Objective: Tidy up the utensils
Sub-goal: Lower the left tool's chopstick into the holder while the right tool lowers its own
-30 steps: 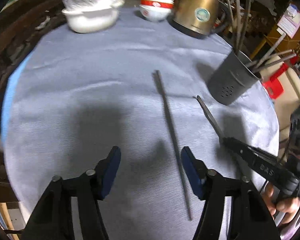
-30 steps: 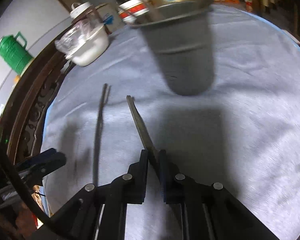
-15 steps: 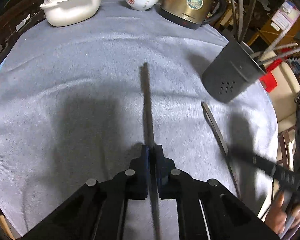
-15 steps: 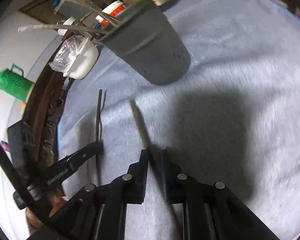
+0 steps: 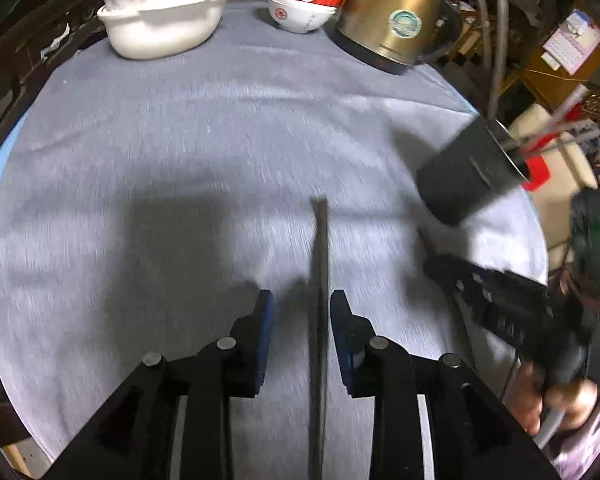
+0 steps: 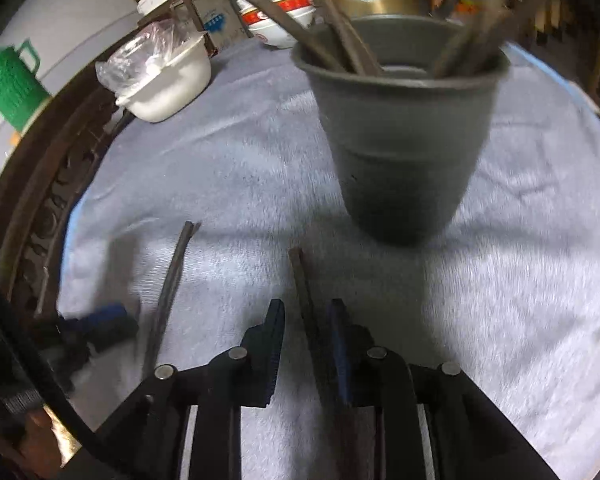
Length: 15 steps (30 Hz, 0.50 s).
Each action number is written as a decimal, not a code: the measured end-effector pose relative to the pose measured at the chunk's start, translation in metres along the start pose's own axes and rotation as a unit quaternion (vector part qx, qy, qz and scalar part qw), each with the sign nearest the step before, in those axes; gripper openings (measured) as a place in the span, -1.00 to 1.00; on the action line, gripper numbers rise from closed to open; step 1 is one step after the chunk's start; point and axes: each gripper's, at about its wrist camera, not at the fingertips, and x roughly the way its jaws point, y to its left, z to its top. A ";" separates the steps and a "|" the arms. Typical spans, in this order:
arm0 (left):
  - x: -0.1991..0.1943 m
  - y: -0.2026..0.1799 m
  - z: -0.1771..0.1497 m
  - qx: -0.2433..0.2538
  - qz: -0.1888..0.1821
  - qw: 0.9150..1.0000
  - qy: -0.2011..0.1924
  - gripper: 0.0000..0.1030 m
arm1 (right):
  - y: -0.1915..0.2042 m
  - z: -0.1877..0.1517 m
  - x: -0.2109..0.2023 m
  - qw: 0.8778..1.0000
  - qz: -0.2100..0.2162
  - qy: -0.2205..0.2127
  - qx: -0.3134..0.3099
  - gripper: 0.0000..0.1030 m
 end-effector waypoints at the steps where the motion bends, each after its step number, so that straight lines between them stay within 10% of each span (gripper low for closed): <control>1: 0.005 -0.002 0.006 -0.001 0.006 1.000 0.004 -0.43 | 0.001 0.002 0.001 1.000 -0.010 0.001 -0.009 -0.69; 8: 0.029 -0.014 0.026 -0.003 0.032 0.999 0.020 -0.37 | -0.013 0.005 -0.010 1.000 0.017 0.000 -0.002 -0.88; 11: 0.030 -0.014 0.026 -0.015 0.023 0.999 0.022 -0.86 | -0.018 0.002 -0.036 0.999 0.047 -0.027 0.000 -0.88; 15: 0.016 -0.017 0.019 -0.014 0.035 0.999 -0.004 -0.88 | -0.021 -0.001 -0.076 0.994 0.080 -0.072 -0.013 -0.88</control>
